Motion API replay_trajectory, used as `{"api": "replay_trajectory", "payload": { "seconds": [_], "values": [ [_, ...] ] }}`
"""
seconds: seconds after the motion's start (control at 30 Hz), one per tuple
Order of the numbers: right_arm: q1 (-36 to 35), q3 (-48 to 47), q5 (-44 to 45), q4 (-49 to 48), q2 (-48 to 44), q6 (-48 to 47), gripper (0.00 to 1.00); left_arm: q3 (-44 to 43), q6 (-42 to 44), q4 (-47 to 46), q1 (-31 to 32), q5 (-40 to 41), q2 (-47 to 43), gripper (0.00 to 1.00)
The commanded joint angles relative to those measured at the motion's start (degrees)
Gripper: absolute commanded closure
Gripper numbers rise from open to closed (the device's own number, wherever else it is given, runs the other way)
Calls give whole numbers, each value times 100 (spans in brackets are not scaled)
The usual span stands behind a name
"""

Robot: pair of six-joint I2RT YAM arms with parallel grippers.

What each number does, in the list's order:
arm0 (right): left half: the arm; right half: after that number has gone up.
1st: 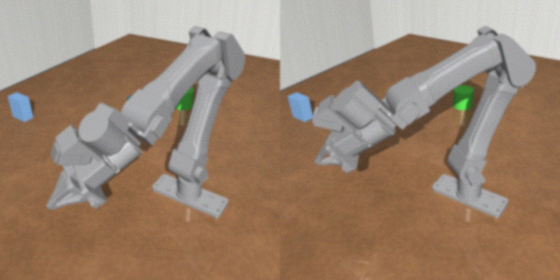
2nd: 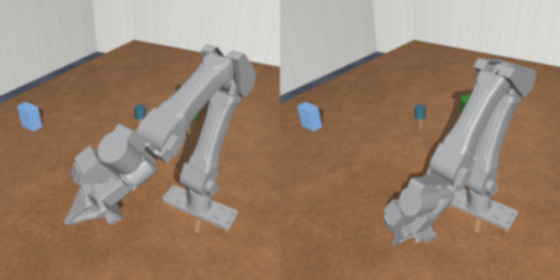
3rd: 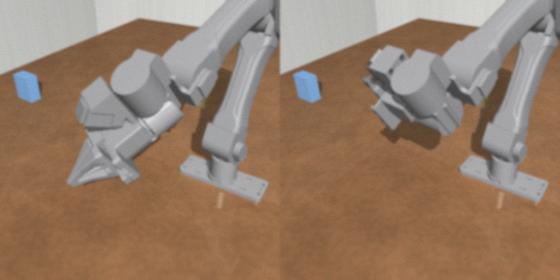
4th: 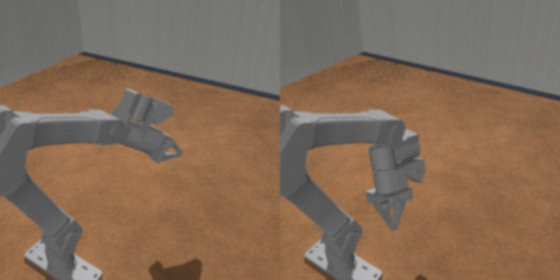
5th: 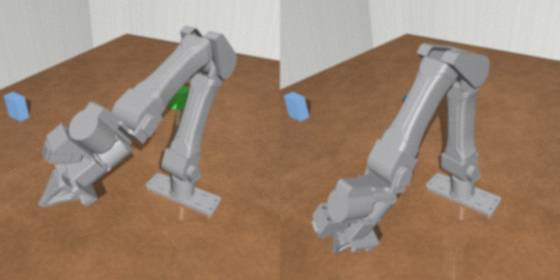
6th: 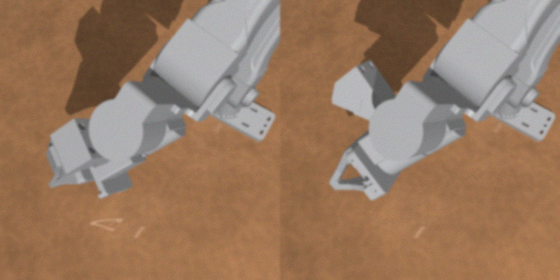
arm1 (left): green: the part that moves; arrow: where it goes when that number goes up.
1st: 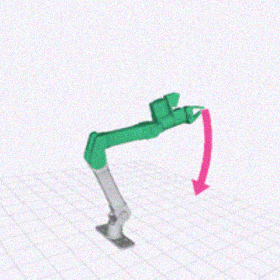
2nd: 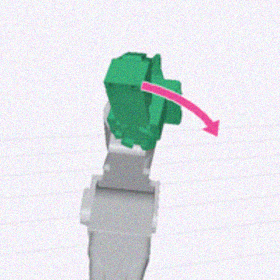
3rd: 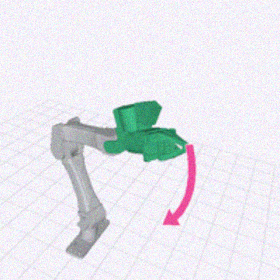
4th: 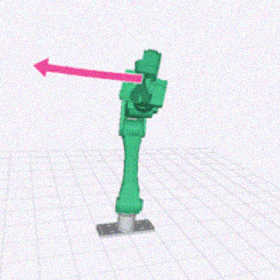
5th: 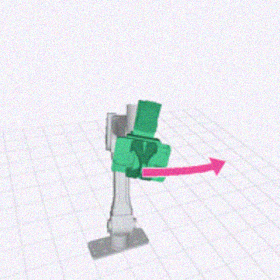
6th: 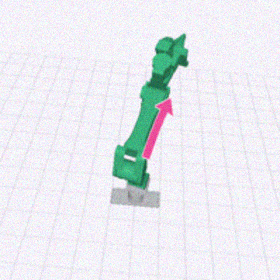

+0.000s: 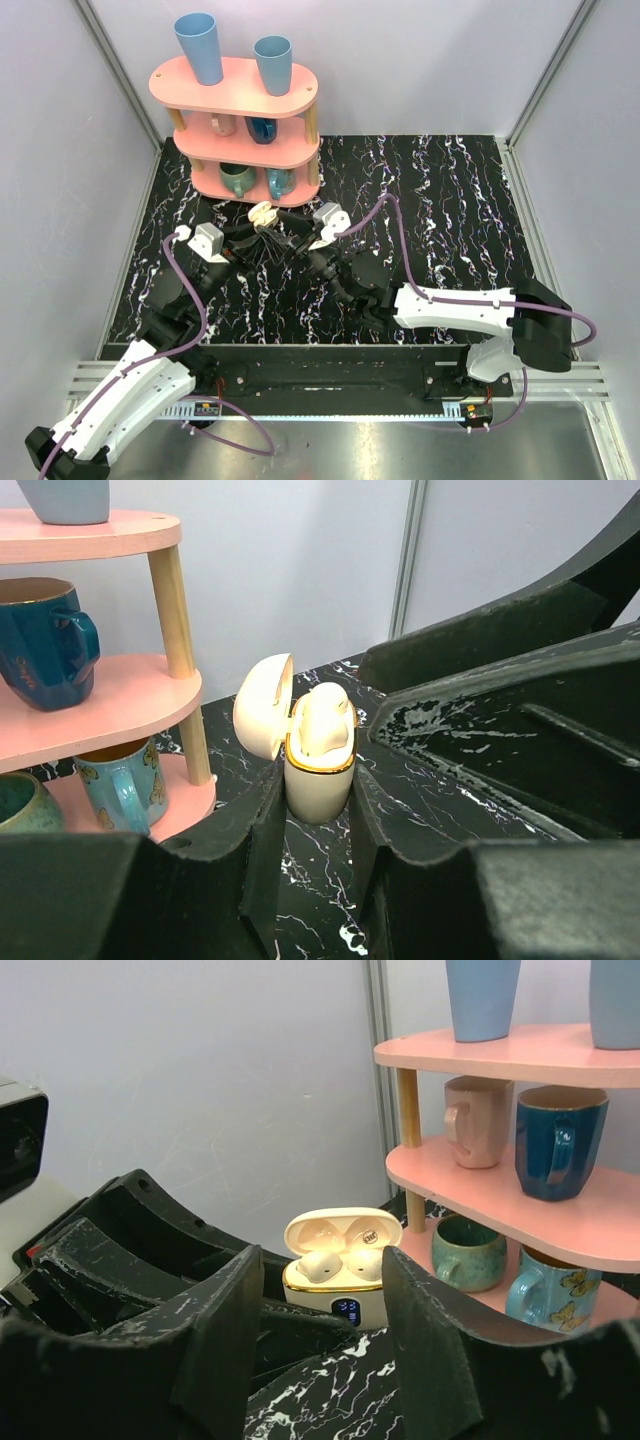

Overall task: Insert the wireless bluetooth earbuds into the charging case
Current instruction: Close the charging case with the earbuds.

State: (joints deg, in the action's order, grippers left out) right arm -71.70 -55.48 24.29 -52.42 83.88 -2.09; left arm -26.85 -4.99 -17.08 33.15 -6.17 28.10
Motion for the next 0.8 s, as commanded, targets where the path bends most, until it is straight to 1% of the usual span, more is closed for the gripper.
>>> {"api": "replay_trajectory", "payload": {
  "seconds": [0.0,0.17,0.2,0.27,0.3,0.33,0.37,0.4,0.43,0.5,0.53,0.57,0.6,0.63,0.67,0.73,0.77],
  "values": [
    [-46,-68,-13,-303,-301,-327,40,-40,25,-392,-19,90,-68,100],
    [-46,-77,233,-374,-460,-581,36,-39,34,-384,-10,46,-32,100],
    [-37,-94,390,-365,-503,-634,34,-39,42,-384,-19,37,-41,100],
    [-28,-252,567,-103,-556,-810,33,-22,42,-384,-27,-6,-41,100],
    [-11,-383,855,90,-574,-828,34,-22,77,-384,-19,-137,-59,100],
    [16,-793,927,927,-592,-794,34,-13,86,-384,-19,-217,-59,100],
    [146,-1041,919,1458,-592,-619,34,-22,104,-375,-27,-313,-59,100],
    [235,-1287,728,1976,-566,-487,37,-22,139,-366,-19,-436,-59,100],
    [314,-1698,656,2800,-574,-329,41,-22,165,-357,-19,-672,-59,100],
    [630,-1930,367,3359,-661,137,44,-66,288,-270,-19,-902,-24,100],
    [762,-2183,17,3936,-688,373,45,-83,349,-243,-19,-1112,20,100],
    [876,-2325,-134,4237,-697,759,45,-118,394,-191,-19,-1244,38,100],
    [1147,-2475,-544,4528,-680,910,48,-179,455,-25,-19,-1324,125,100],
    [1219,-2763,-688,5061,-662,1016,51,-198,455,20,-19,-1403,152,100],
    [1246,-2905,-741,5267,-627,1061,52,-206,603,38,-19,-1439,161,100],
    [1325,-3326,-1083,6107,-452,1070,52,-171,692,21,-19,-1527,179,100],
    [1352,-3476,-1241,6347,-381,1166,52,-180,710,3,-19,-1544,170,100]
  ]
}}
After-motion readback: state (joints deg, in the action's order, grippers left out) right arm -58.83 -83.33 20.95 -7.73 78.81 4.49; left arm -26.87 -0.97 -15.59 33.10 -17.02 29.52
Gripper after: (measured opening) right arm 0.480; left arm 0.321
